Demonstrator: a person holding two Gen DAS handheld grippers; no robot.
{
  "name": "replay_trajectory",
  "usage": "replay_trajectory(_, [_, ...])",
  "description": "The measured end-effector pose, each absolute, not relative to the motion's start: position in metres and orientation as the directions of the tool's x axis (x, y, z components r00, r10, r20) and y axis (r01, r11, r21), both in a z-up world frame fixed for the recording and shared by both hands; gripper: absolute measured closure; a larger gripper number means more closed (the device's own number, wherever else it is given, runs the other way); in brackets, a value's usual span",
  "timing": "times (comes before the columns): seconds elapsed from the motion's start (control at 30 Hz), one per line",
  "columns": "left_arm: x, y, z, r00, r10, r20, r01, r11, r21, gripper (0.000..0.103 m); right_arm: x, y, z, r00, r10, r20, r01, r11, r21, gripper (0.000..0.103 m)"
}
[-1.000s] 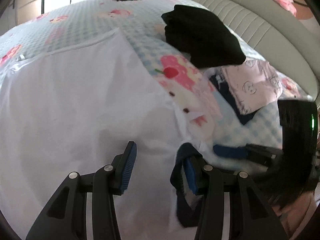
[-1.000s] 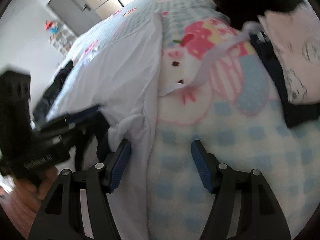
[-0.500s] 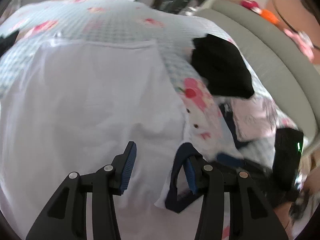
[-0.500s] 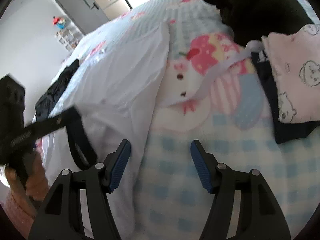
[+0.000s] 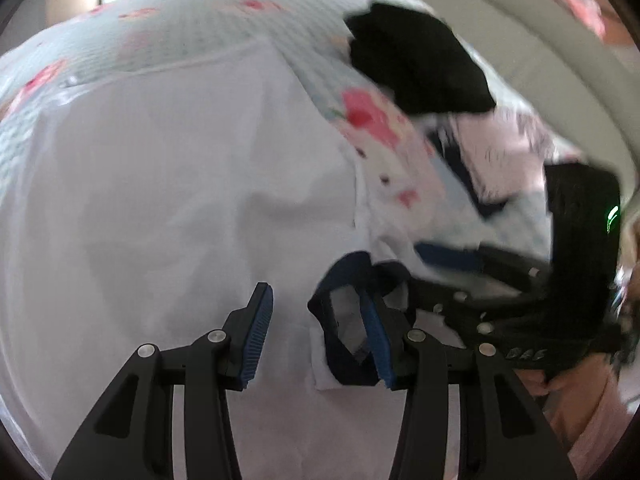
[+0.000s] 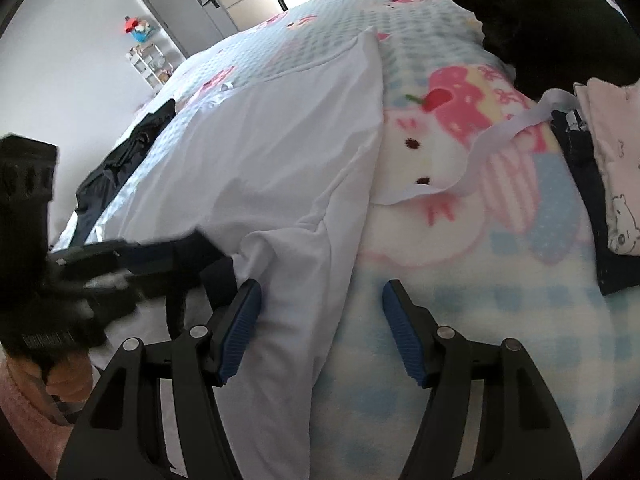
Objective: Fold clothes
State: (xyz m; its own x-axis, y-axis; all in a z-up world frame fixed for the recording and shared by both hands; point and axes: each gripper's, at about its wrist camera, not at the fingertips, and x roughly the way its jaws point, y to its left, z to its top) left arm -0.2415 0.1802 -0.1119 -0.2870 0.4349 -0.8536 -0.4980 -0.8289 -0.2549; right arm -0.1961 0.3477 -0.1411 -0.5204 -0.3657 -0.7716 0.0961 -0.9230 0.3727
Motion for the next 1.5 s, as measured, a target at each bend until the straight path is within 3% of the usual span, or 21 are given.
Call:
replay_trajectory(0.13, [-0.258,0.19,-0.118,-0.245,0.459,-0.854,-0.487,-0.82,-0.301,0.056,-0.195,0.351,-0.144,-0.52,-0.372,-0.769,0.081,-0.918,0.389,0.037])
replay_trajectory(0.3, [-0.275,0.185,-0.121,-0.193,0.571,-0.798,-0.419,-0.784,-0.459,0.056,-0.197,0.35,-0.145,-0.518,-0.379,-0.766,0.085,-0.915,0.396,0.037])
replay_trajectory(0.53, [-0.298,0.153,-0.134,-0.197,0.72,-0.665,-0.175,-0.693,-0.699,0.056,-0.201,0.342,-0.151,-0.479,-0.366,-0.798,0.12,-0.928,0.353,0.033])
replay_trajectory(0.7, [-0.279,0.122,-0.122,-0.313,0.611,-0.727,-0.189,-0.79,-0.583,0.056,-0.202,0.354,-0.147,-0.473,-0.403,-0.783,0.11,-0.909,0.402,0.034])
replay_trajectory(0.77, [-0.274,0.116,-0.12,-0.305,0.617,-0.725,-0.229,-0.787,-0.573,0.049,-0.203,0.36,-0.139,-0.485,-0.44,-0.756,0.116,-0.889,0.443,0.034])
replay_trajectory(0.87, [-0.269,0.114,-0.118,-0.283,0.617,-0.734,-0.289,-0.785,-0.548,0.048,-0.208,0.369,-0.125,-0.514,-0.505,-0.694,0.123,-0.844,0.523,0.034])
replay_trajectory(1.03, [-0.269,0.135,-0.118,-0.254,0.554,-0.793,-0.404,-0.806,-0.433,0.048,-0.237,0.357,-0.125,-0.496,-0.378,-0.781,0.121,-0.921,0.369,0.034])
replay_trajectory(1.2, [-0.281,0.159,-0.126,-0.233,0.464,-0.855,-0.467,-0.824,-0.32,0.048,-0.24,0.348,-0.143,-0.464,-0.385,-0.798,0.122,-0.92,0.372,0.033])
replay_trajectory(1.33, [-0.295,0.169,-0.132,-0.274,0.411,-0.869,-0.452,-0.853,-0.261,0.048,-0.238,0.346,-0.145,-0.468,-0.394,-0.791,0.149,-0.918,0.368,0.033])
replay_trajectory(1.5, [-0.306,0.167,-0.135,-0.312,0.414,-0.855,-0.389,-0.877,-0.282,0.048,-0.232,0.338,-0.148,-0.467,-0.384,-0.797,0.176,-0.923,0.342,0.032])
